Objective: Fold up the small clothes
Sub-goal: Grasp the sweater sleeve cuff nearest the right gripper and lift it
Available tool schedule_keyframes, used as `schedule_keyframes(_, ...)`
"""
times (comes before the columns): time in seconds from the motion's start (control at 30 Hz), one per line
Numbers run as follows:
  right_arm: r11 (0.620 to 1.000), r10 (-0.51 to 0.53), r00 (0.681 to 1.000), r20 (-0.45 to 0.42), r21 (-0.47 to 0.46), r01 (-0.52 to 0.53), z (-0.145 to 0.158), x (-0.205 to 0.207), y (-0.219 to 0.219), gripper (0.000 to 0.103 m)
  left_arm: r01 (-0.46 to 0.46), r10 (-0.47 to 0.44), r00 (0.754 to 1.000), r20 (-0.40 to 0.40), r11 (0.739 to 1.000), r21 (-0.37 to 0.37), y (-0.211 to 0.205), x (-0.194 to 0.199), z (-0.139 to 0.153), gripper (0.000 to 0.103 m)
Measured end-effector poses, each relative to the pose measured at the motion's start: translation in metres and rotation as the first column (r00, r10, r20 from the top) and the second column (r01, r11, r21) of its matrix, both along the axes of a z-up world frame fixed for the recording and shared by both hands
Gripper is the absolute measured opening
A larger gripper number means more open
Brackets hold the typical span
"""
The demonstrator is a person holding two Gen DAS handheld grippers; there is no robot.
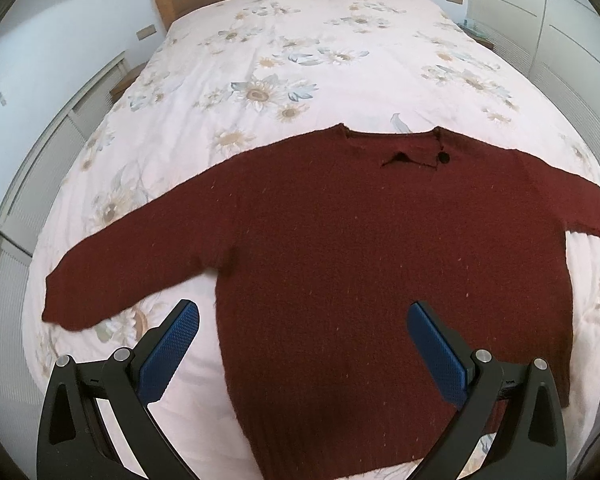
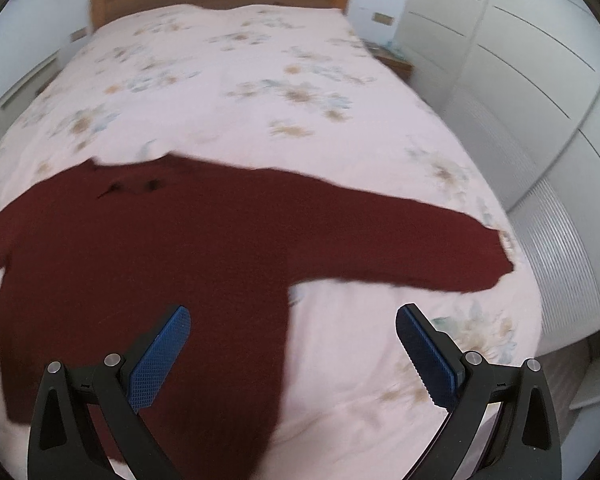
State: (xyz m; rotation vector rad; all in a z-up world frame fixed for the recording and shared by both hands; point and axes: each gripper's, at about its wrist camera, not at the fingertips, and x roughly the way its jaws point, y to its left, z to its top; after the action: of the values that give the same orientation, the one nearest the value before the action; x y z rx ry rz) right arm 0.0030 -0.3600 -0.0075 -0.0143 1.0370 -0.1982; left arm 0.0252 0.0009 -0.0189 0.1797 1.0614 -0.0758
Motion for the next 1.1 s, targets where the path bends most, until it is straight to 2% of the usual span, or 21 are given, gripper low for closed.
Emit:
schedule_keyframes(0.13,0.994,-0.081,0.997,0.018,0.072,0.080,-0.004,0.018,-0.062,0.102,0.020,-0.021,1.000,0.006,0.999,0.026,-0.004,0.017,-0.002,0.102)
schedule_keyframes(0.27,0.971,-0.195,0.981,-0.009,0.141,0.194,-0.023,0.037,-0.134,0.102,0.031,-0.031,0.999,0.017,0.999,0.038,-0.009,0.032,-0.003,0.102)
schedule_keyframes(0.4,0.940,-0.310,0.949,-0.055,0.132,0.315,-0.055,0.049,-0.196,0.102,0.036,-0.036,0.999,0.008,0.999,0.035,-0.012,0.049,-0.009,0.102)
schedule_keyframes(0.57,0.868,-0.440,0.887,-0.141,0.185,0.460,-0.104,0.051,-0.262,0.102,0.031,-0.031,0.999,-0.025,1.000,0.005,-0.013,0.065,-0.020,0.102)
schedule_keyframes(0.77,0.818,-0.506,0.834,-0.219,0.185,0.545,-0.146,0.055,-0.299,0.102,0.018,-0.018,0.998,-0.052,1.000,0.006,-0.011,0.074,-0.036,0.102)
schedule_keyframes(0.93,0.777,-0.535,0.806,-0.252,0.226,0.587,-0.170,0.056,-0.315,0.102,-0.035,0.033,0.995,-0.094,0.999,-0.014,-0.002,0.080,-0.049,0.102)
schedule_keyframes(1.03,0.780,-0.529,0.809,-0.257,0.229,0.583,-0.176,0.059,-0.316,0.101,-0.051,0.048,0.992,-0.118,0.999,-0.017,0.003,0.081,-0.055,0.102)
schedule_keyframes(1.1,0.791,-0.520,0.814,-0.258,0.214,0.573,-0.177,0.062,-0.314,0.094,-0.039,0.039,0.991,-0.129,0.999,0.005,0.004,0.081,-0.059,0.102)
